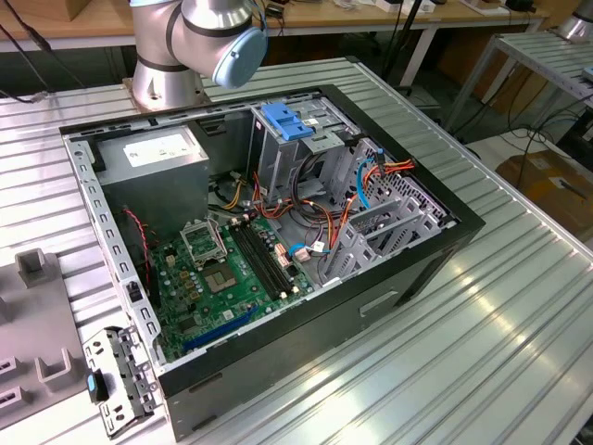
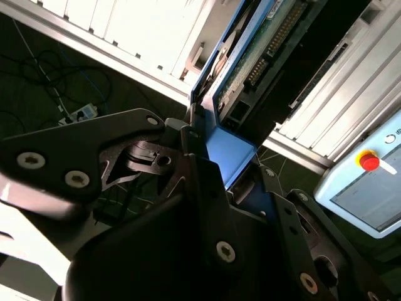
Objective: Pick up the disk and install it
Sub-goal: 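Pick up the disk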
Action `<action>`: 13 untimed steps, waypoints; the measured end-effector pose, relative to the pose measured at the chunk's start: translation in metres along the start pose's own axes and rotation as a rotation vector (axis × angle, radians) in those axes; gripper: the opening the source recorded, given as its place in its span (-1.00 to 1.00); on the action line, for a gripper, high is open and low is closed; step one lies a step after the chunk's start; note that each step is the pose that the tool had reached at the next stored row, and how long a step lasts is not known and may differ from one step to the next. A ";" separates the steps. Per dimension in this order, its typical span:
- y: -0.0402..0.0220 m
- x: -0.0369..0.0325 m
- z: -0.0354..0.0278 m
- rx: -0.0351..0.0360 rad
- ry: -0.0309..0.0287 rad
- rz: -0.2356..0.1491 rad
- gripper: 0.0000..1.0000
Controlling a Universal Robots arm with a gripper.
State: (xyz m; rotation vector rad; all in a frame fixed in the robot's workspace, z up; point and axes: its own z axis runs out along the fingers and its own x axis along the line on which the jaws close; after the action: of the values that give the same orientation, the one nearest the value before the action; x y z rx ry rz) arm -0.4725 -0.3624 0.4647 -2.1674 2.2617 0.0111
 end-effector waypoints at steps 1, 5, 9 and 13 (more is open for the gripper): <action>0.0000 -0.0001 -0.0026 0.0000 0.0000 0.000 -0.26; 0.0000 -0.0001 -0.0103 -0.0001 0.0000 0.000 -0.26; -0.0001 -0.0003 -0.0214 -0.0003 0.0001 0.000 -0.26; -0.0001 -0.0003 -0.0222 -0.0001 0.0000 0.000 -0.26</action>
State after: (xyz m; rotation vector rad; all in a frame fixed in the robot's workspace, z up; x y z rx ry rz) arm -0.4725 -0.3623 0.4870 -2.1675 2.2618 0.0112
